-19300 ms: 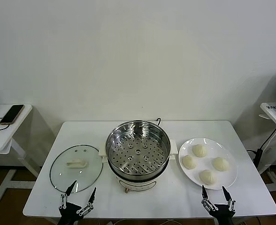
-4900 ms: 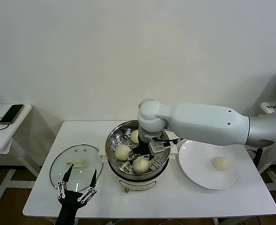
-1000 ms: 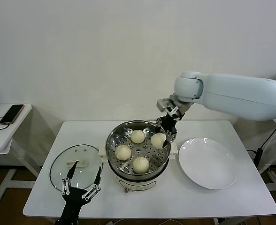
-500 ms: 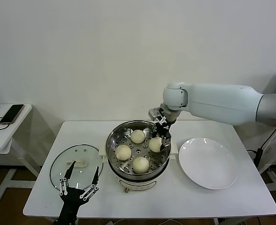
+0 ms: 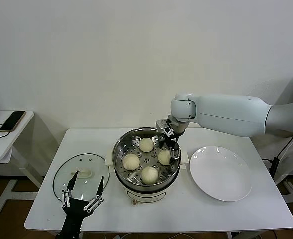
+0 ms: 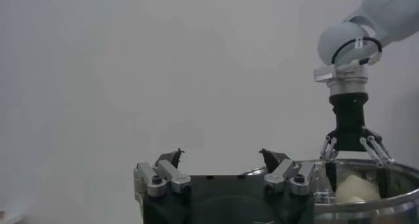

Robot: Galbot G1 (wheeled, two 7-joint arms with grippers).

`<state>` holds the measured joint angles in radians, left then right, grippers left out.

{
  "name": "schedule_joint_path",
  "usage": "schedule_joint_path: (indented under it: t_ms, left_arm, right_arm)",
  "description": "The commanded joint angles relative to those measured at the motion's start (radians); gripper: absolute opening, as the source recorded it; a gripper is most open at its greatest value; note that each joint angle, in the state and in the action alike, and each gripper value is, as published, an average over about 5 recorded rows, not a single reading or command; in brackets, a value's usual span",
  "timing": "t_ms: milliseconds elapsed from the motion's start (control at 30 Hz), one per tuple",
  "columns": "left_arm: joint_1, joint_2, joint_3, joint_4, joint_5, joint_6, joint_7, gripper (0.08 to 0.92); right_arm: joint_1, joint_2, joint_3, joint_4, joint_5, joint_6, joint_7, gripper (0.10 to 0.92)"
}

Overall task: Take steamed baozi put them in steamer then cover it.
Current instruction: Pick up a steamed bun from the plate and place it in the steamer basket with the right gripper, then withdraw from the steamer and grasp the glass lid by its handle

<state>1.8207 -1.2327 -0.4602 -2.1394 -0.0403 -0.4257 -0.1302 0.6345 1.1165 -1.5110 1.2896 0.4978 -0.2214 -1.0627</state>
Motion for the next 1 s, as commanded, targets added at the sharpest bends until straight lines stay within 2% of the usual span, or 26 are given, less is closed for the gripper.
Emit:
schedule_joint_path:
  t_ms: [33, 267, 367, 467, 633, 700, 833, 1000]
  left_arm:
    - [-0.004, 0.003, -0.005, 0.002, 0.007, 0.004, -0.004, 0.823]
    - [-0.009, 0.011, -0.012, 0.000, 0.020, 0.007, -0.004, 0.823]
    - [-0.012, 0.012, -0.016, -0.003, 0.025, 0.015, -0.005, 0.823]
    - [-0.028, 0.010, -0.022, 0.011, 0.060, 0.033, -0.021, 0.823]
    - [-0.088, 0.008, -0.043, 0.085, 0.257, 0.080, -0.097, 0.823]
    - [-0.115, 0.013, -0.051, 0.118, 0.342, 0.121, -0.142, 0.823]
    - [-0.169, 0.028, -0.057, 0.182, 0.470, 0.174, -0.206, 0.823]
    - [-0.210, 0.054, -0.078, 0.256, 0.616, 0.198, -0.208, 0.823]
  right_arm:
    - [0.016, -0.057, 0.081, 0.054, 0.063, 0.015, 0.016, 0.821]
    - [0.044, -0.204, 0.202, 0.141, 0.149, 0.073, 0.024, 0.823]
    - [0.041, -0.278, 0.234, 0.177, 0.197, 0.113, 0.104, 0.823]
    - [-0.006, -0.342, 0.255, 0.200, 0.229, 0.207, 0.380, 0.823]
    - [-0.227, -0.405, 0.393, 0.199, 0.190, 0.363, 1.041, 0.823]
    - [-0.369, -0.413, 0.537, 0.191, 0.173, 0.399, 1.237, 0.823]
    - [-0.677, -0.405, 0.851, 0.181, 0.149, 0.461, 1.438, 0.823]
    - [-1.037, -0.368, 1.205, 0.178, 0.099, 0.517, 1.497, 0.823]
